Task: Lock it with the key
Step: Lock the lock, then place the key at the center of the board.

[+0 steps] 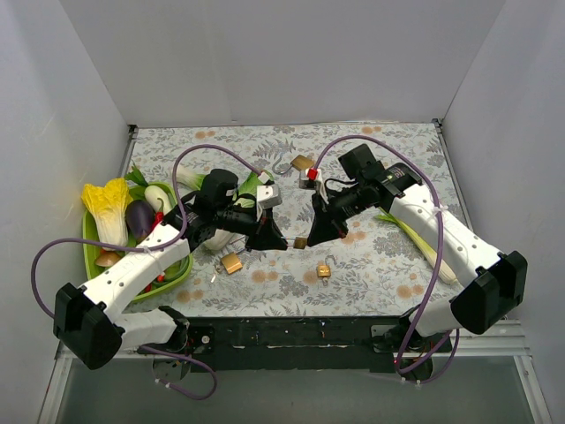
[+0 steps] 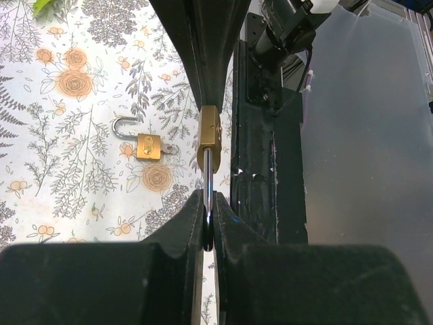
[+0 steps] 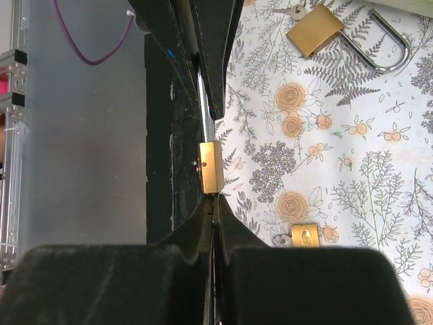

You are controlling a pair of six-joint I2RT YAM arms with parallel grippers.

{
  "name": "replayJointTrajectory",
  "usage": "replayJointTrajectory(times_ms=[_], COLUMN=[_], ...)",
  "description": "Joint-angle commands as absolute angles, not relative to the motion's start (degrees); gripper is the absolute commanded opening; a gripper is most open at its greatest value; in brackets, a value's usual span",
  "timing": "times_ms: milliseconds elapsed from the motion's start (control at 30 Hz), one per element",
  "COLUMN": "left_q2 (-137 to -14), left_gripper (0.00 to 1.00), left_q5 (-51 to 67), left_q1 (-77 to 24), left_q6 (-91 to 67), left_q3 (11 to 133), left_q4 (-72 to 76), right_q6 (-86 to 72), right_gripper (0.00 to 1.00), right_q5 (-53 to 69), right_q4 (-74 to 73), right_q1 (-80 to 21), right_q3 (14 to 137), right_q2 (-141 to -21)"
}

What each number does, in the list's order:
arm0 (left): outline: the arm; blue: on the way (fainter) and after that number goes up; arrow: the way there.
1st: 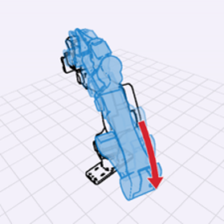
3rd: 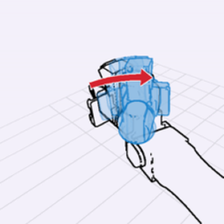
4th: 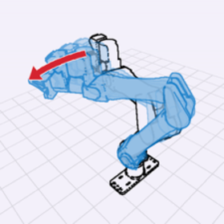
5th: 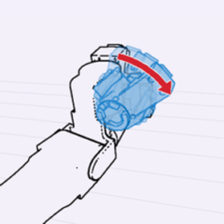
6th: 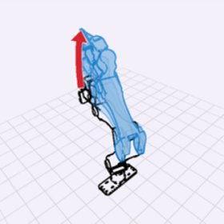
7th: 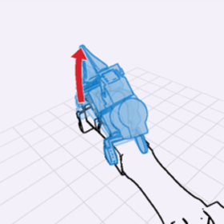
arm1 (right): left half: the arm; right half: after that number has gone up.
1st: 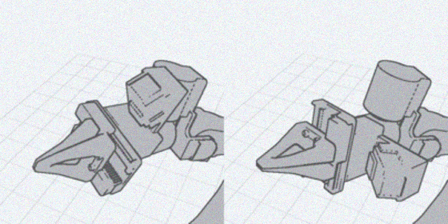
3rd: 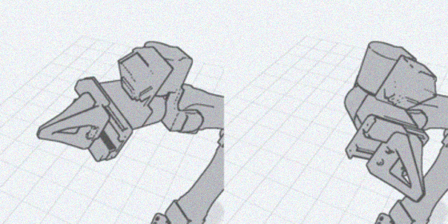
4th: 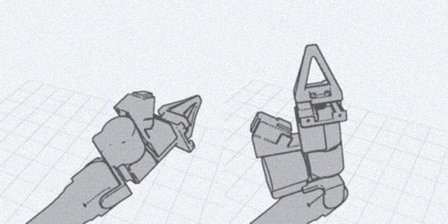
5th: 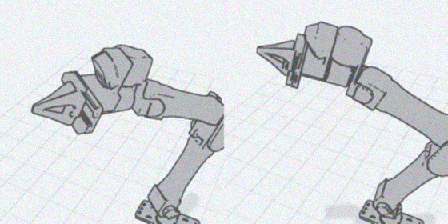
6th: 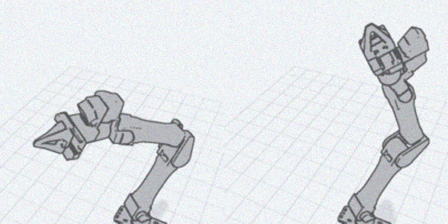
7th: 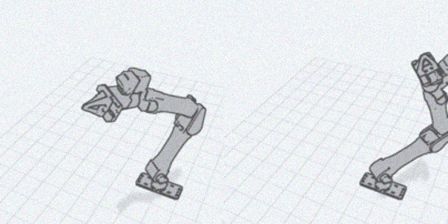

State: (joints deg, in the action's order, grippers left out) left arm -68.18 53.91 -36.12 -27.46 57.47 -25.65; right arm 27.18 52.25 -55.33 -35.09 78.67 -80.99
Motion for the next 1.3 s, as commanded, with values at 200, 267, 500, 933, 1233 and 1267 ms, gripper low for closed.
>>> replayJointTrajectory(times_ms=[200, 267, 500, 933, 1233, 1267], left_q2=[-65.4, -65.1, -63.6, -63.8, -63.1, -63.2], left_gripper=[0.0, 0.0, 0.0, 0.0, 0.0, 0.0], left_q5=[52.6, 52.4, 52.1, 50.3, 48.1, 48.0], left_q1=[-34.3, -33.8, -30.9, -30.0, -30.1, -30.1], left_q6=[-27.1, -25.7, -20.9, -33.7, -37.6, -37.6], left_q3=[57.9, 57.9, 56.3, 53.6, 51.2, 51.0], left_q4=[-27.4, -28.6, -31.8, -19.1, -13.5, -12.8], right_q6=[30.6, 32.1, 38.8, 12.7, 7.6, 7.8], right_gripper=[0.01, 0.01, 0.01, 0.01, 0.01, 0.01], right_q5=[48.2, 48.1, 49.2, 30.5, 19.7, 19.6], right_q4=[-59.9, -62.9, -69.5, -35.6, -27.6, -27.0], right_q1=[-34.8, -34.1, -23.4, 6.2, 9.1, 9.1], right_q3=[80.5, 80.6, 80.2, 94.5, 104.0, 104.5], right_q2=[-80.4, -80.8, -81.0, -101.8, -117.3, -118.1])
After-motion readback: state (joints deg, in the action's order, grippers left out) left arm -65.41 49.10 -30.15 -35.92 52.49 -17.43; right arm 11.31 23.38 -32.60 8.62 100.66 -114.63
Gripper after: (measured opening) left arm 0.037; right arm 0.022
